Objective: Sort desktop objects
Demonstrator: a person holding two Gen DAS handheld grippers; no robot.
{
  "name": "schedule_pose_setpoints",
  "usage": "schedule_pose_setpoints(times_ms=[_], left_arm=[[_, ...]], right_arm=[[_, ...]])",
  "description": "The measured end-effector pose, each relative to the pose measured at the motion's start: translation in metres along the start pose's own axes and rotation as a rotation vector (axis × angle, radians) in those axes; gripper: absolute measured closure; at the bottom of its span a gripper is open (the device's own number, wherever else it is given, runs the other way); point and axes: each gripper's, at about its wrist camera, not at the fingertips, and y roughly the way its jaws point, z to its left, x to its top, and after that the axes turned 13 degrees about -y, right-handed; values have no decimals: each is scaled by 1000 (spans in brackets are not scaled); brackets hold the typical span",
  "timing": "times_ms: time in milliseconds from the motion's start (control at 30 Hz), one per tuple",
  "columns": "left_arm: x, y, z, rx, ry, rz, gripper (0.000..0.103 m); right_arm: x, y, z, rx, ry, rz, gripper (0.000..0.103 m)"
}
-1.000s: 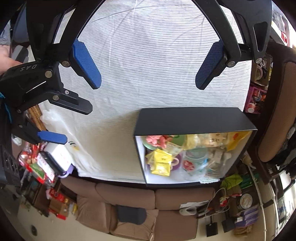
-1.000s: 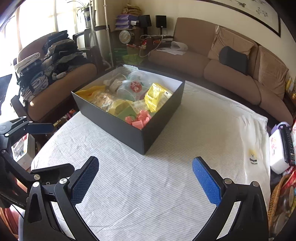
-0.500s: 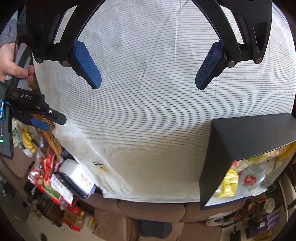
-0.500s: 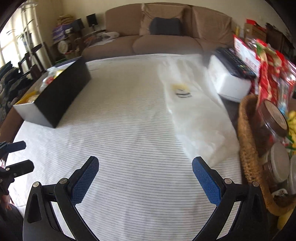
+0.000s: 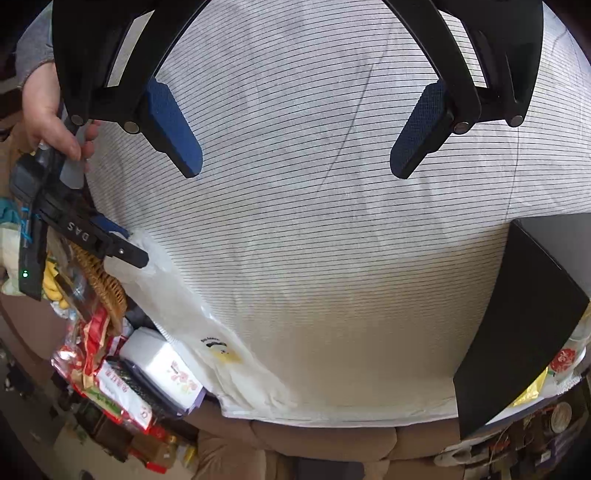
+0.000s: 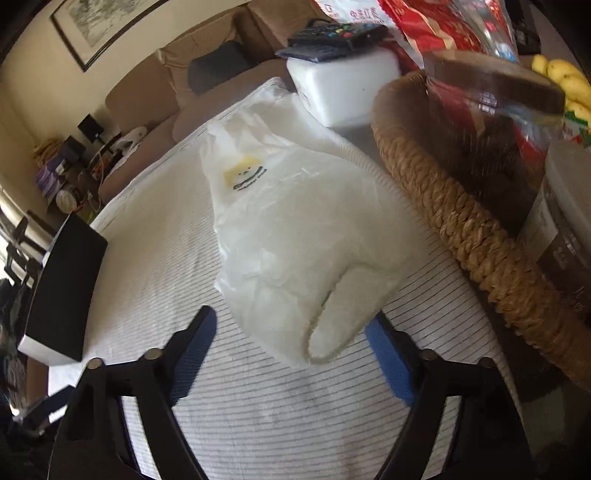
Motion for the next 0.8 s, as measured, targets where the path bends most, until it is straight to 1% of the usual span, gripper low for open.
schedule_pose_setpoints(times_ms=[67,167,233,333,367,433,567,600,633,700,800], left_arm=[[-1,6,0,-2,3,18,1],[0,10,2,-13,6,29,1],[1,13,4,-23,-3,37,1],[0,15,7,-51,-26,54,1],[-1,16,8,-56,-28,57,1],[-3,17,7,-58,-23,61,1],[-5,19,5,-56,-18,65,1],[-4,19,6,-58,-22,64,1],[-3,19,5,-61,-27,65,1],[-1,17,6,-64,-32,63,1],[2,9,8,-72,-27,57,1]], right_arm=[[-1,2,-4,-4,23,1,34],[-9,-12,-13,55,108,-46,29],[-18,-20,-30,134,241,-77,24],[-31,-22,-52,242,433,-108,21],[-32,-23,-56,259,465,-119,21],[-28,-23,-57,246,468,-119,21],[-14,-20,-42,155,405,-79,21],[-12,-20,-38,126,391,-75,33],[-10,-16,-35,108,377,-65,57],[-13,-9,-32,113,372,-60,65],[-17,-15,-29,142,351,-82,72]])
